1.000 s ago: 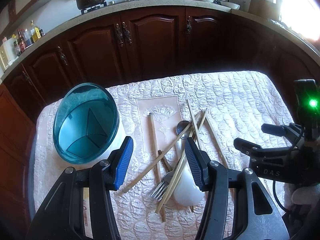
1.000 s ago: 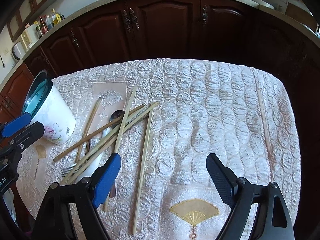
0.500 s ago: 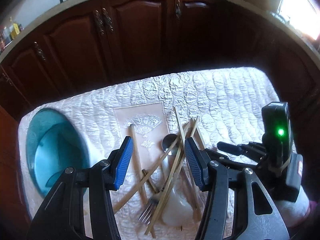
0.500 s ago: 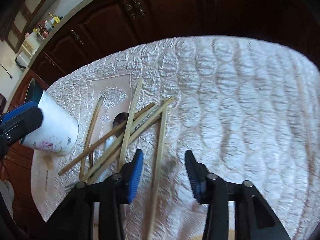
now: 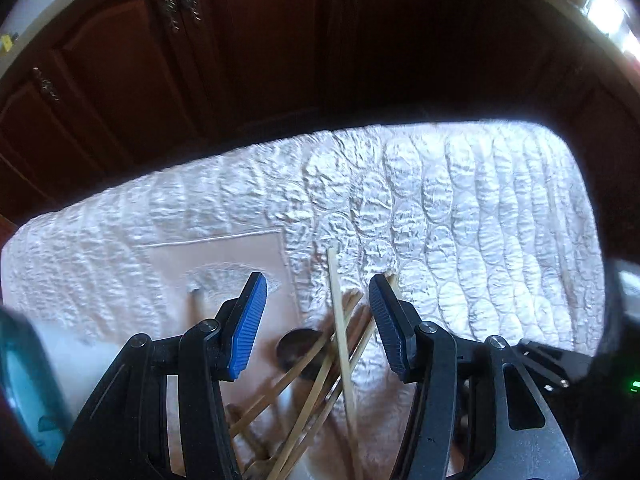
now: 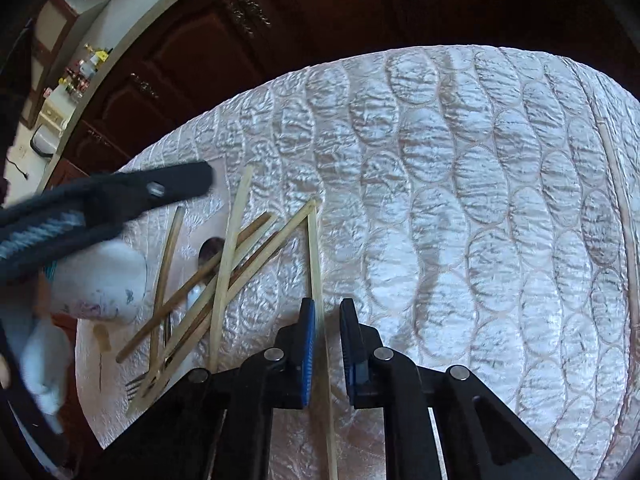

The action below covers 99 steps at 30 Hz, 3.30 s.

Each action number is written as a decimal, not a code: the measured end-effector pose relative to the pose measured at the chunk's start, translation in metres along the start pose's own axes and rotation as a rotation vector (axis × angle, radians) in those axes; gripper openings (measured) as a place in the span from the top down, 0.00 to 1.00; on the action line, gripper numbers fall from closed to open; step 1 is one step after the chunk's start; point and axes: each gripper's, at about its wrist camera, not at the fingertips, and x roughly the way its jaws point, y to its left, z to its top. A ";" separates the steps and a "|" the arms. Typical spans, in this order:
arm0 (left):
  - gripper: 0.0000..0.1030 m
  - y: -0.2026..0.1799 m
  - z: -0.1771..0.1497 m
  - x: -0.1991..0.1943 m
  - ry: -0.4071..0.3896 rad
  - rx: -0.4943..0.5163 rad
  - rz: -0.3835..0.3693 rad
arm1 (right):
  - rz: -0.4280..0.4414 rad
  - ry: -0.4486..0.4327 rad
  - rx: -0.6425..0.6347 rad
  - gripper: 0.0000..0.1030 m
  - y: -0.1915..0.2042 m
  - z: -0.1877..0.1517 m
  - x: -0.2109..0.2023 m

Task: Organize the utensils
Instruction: 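Lower the right tool onto a wooden chopstick and close it, then lift the chopstick with the right tool and carry it over the holder, then open the right tool to drop the chopstick into the teal-rimmed holder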

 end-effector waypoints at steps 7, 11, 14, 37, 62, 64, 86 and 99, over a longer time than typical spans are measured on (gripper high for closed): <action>0.60 0.004 0.008 0.025 0.024 -0.043 -0.002 | 0.000 0.005 -0.040 0.71 0.003 0.012 0.011; 0.89 0.005 0.013 0.038 0.054 -0.058 -0.037 | -0.006 -0.007 -0.057 0.78 0.007 0.022 0.021; 0.94 0.005 0.010 0.031 0.026 -0.059 -0.059 | -0.002 -0.005 -0.067 0.92 0.015 0.033 0.031; 0.96 0.097 -0.085 -0.218 -0.369 -0.148 -0.188 | 0.196 -0.252 -0.235 0.95 0.089 0.014 -0.150; 0.96 0.236 -0.082 -0.271 -0.530 -0.325 -0.007 | 0.220 -0.385 -0.446 0.95 0.276 0.092 -0.137; 0.96 0.243 -0.084 -0.255 -0.504 -0.354 -0.028 | 0.211 -0.356 -0.444 0.95 0.276 0.092 -0.117; 0.67 0.272 -0.161 -0.179 -0.332 -0.552 -0.002 | 0.145 -0.191 -0.453 0.74 0.261 0.076 -0.032; 0.65 0.241 -0.184 -0.160 -0.344 -0.531 0.085 | 0.163 -0.174 -0.382 0.71 0.242 0.032 -0.045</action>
